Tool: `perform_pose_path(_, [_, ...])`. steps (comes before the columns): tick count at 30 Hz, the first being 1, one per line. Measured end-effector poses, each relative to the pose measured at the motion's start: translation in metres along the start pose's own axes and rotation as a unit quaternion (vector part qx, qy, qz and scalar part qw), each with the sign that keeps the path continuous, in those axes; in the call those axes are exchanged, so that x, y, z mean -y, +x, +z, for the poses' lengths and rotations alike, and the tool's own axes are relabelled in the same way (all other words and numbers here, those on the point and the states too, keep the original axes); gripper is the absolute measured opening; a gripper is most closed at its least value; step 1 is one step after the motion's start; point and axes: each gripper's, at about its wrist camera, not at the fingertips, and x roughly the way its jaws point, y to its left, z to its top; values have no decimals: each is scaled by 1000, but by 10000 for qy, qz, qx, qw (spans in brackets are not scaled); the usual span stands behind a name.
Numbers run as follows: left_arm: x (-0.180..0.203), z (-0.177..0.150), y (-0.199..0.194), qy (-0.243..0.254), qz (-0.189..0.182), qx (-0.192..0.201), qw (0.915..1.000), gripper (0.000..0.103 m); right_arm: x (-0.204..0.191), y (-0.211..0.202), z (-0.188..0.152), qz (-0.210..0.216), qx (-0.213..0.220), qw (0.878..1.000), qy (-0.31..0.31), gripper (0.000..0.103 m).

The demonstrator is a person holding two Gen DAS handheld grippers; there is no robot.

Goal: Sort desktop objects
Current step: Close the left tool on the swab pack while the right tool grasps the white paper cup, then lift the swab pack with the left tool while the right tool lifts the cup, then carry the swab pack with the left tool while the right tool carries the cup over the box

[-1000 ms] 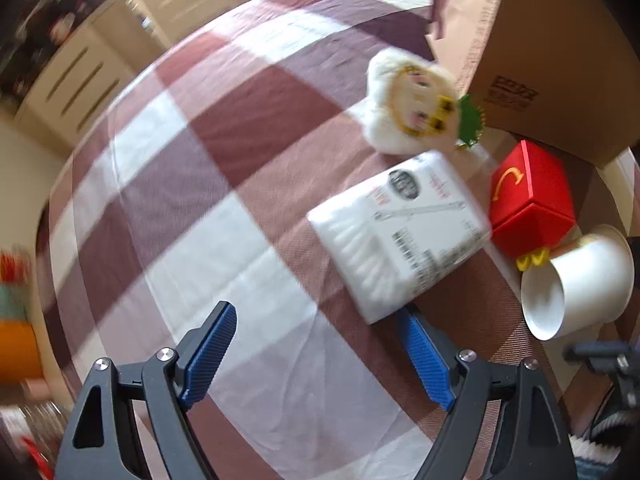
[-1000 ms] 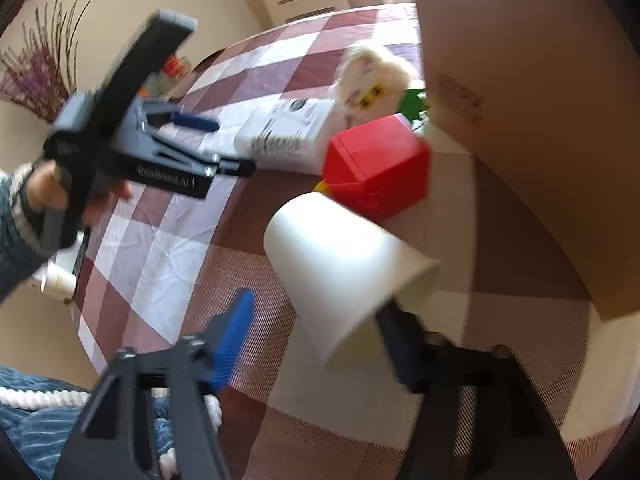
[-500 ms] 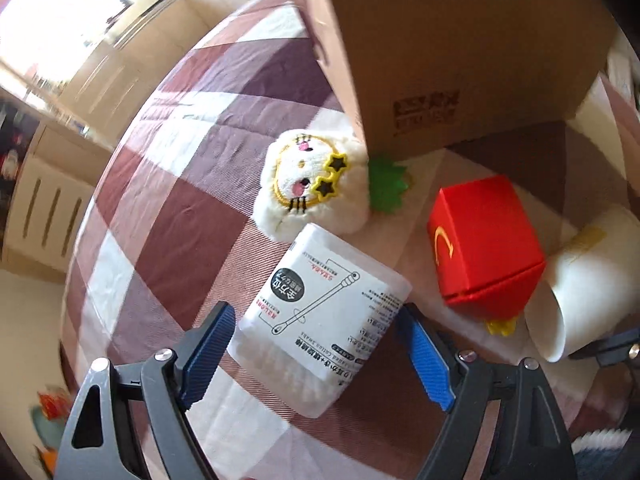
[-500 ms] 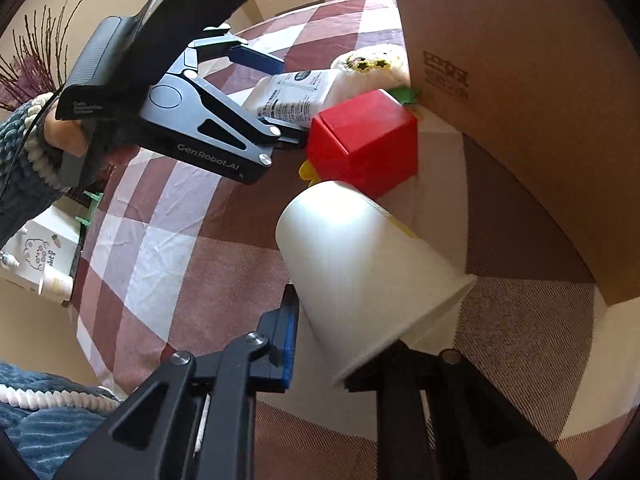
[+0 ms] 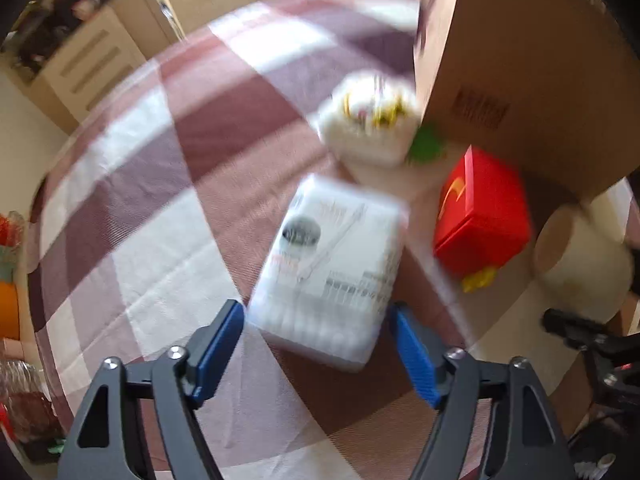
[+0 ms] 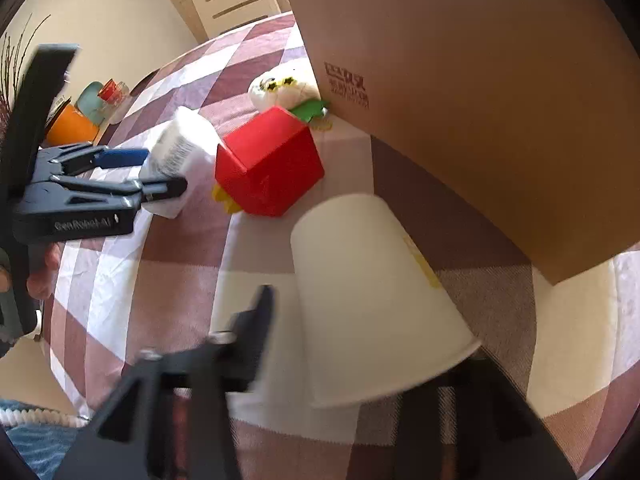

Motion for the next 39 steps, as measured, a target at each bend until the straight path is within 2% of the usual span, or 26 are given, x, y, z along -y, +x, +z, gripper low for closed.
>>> perform_pose_path(1, [-1, 3, 6, 27, 25, -76, 10000, 82, 0, 0, 2, -33, 30, 10000, -41, 59])
perform_pose_path(5, [-3, 20, 12, 138, 3, -33, 9999, 84, -3, 2, 7, -91, 77, 9998, -166, 59])
perform_pose_path(6, [-2, 23, 12, 187, 8, 15, 9998, 84, -3, 3, 7, -87, 75, 9998, -191, 54])
perform_pose_path(7, [0, 25, 12, 231, 19, 87, 9997, 83, -3, 4, 7, -76, 51, 9997, -208, 44])
perform_pose_path(8, [1, 26, 11, 257, 0, 144, 9996, 74, -3, 6, 7, -22, -16, 9997, -230, 27])
perform_pose_path(9, [3, 26, 9, 255, -60, 152, 9995, 69, -4, 6, 6, 18, -43, 9997, -259, 15])
perform_pose_path(12, [7, 18, 6, 64, -115, 50, 9999, 69, -4, -2, 4, 127, -25, 9994, -320, 8])
perform_pose_path(16, [1, -1, -1, -574, -398, -191, 9974, 69, 3, -15, -3, 108, -88, 9998, -136, 7])
perform_pose_path(19, [-6, -16, -10, -1146, -507, -382, 9914, 69, 12, -32, -9, 17, -77, 10000, 56, 7])
perform_pose_path(24, [-10, -28, -33, -1558, -482, -439, 9856, 68, 13, -70, -16, -154, 121, 9998, 45, 4])
perform_pose_path(28, [-8, -23, -57, -1643, -426, -349, 9849, 68, 13, -102, -18, -281, 371, 9989, 64, 4])
perform_pose_path(32, [1, -9, -79, -1450, -210, -278, 9888, 68, 14, -128, -19, -409, 555, 9976, 56, 4])
perform_pose_path(34, [7, -14, -89, -1432, -273, -233, 9890, 68, 13, -141, -18, -455, 661, 9967, 100, 4])
perform_pose_path(39, [26, -3, -111, -1161, -416, -63, 9923, 68, 16, -167, -16, -563, 879, 9942, 254, 4])
